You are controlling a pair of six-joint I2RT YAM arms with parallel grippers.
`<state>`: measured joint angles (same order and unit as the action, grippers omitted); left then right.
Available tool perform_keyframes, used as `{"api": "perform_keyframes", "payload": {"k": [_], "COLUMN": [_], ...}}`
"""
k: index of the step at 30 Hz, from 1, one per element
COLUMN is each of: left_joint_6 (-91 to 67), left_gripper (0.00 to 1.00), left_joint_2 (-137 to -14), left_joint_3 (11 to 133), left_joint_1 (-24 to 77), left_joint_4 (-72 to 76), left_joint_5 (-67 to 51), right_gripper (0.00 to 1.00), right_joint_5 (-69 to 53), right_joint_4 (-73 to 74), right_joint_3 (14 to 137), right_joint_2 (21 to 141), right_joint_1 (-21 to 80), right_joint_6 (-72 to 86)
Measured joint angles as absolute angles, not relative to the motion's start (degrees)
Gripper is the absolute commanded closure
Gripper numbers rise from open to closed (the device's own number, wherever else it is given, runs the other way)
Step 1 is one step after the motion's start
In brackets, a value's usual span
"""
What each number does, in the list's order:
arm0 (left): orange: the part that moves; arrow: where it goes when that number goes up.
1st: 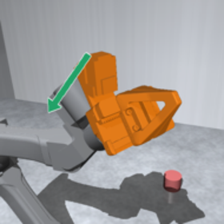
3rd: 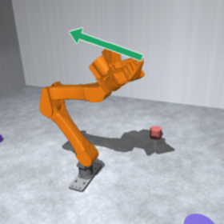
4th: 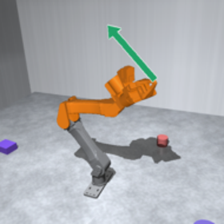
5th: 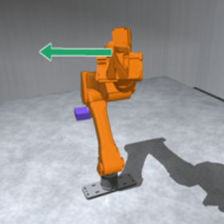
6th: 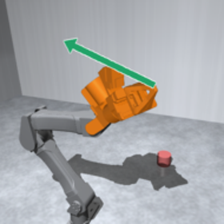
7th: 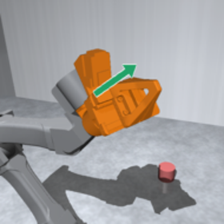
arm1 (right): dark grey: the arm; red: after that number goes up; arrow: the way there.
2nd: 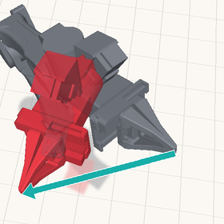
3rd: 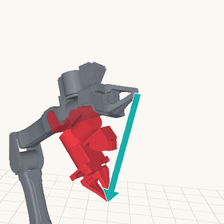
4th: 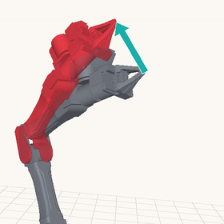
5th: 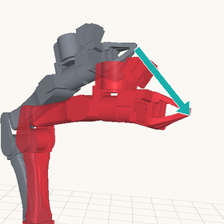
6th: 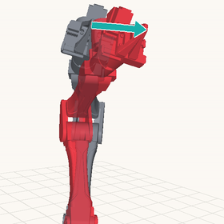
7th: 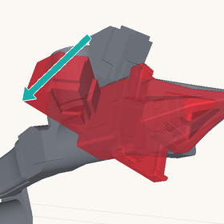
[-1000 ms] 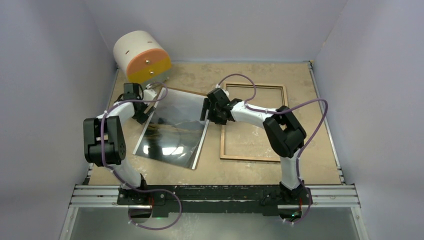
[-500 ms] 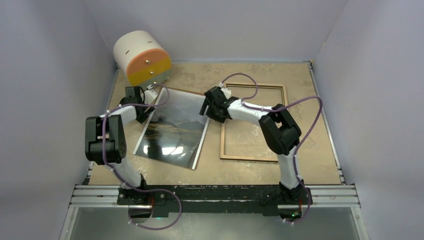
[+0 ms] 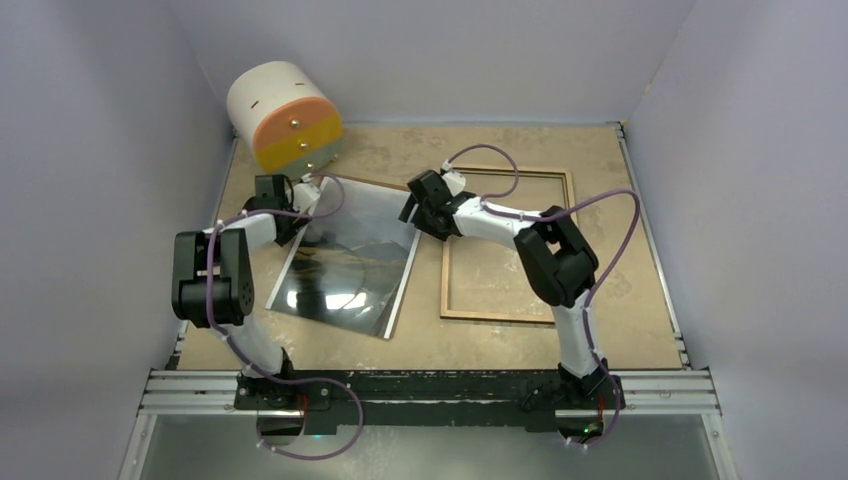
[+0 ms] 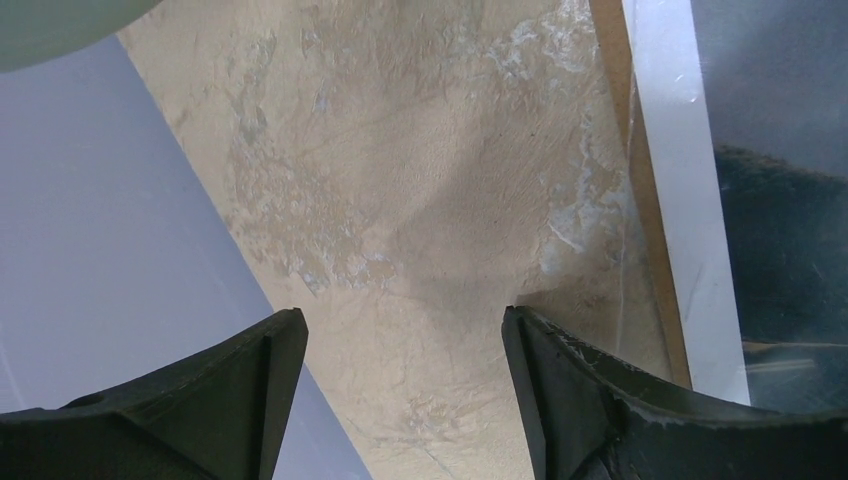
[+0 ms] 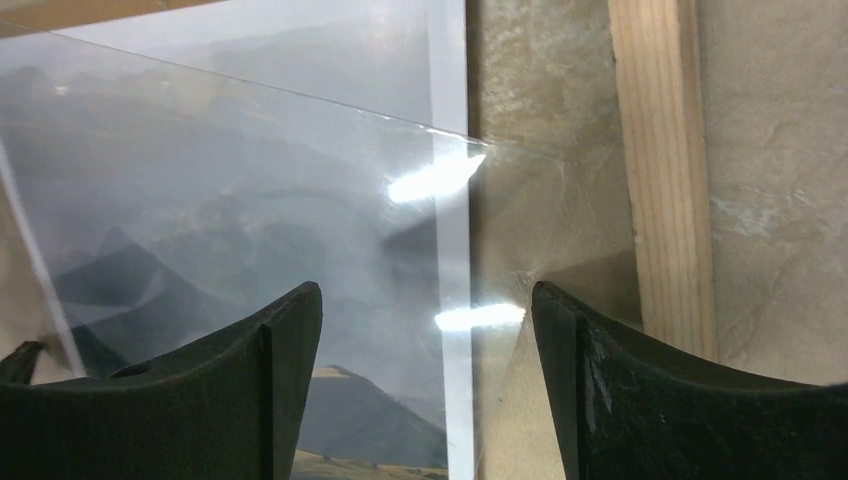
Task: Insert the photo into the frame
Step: Pick up the photo frame item at the center of the board.
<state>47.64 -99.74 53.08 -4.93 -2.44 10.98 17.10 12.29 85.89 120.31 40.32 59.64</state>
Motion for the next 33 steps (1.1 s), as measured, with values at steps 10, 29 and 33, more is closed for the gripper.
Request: {"api": "perform_keyframes", "payload": {"k": [10, 29, 33], "left_joint_6": [52.3, 53.6, 53.0], "left_gripper": [0.26, 0.27, 0.26], "left_joint_2": [-100.1, -100.6, -100.7], "left_joint_3": [48.7, 48.8, 50.4], "left_joint_1": [-0.6, 0.6, 0.3], "left_joint_4": [4.8, 5.1, 1.9], "left_joint_5": [18.5, 20.1, 18.5], "right_gripper": [0.25, 0.33, 0.39], "right_joint_5": [5.6, -5.0, -5.4], "right_joint_4": [-5.4, -21.5, -22.5], "right_joint_3": [74.0, 68.1, 68.2], "right_joint_2": [115.9, 110.9, 111.2], "right_joint_1": [37.3, 36.8, 36.8], "right_joint_6": [62.0, 63.1, 62.8]}}
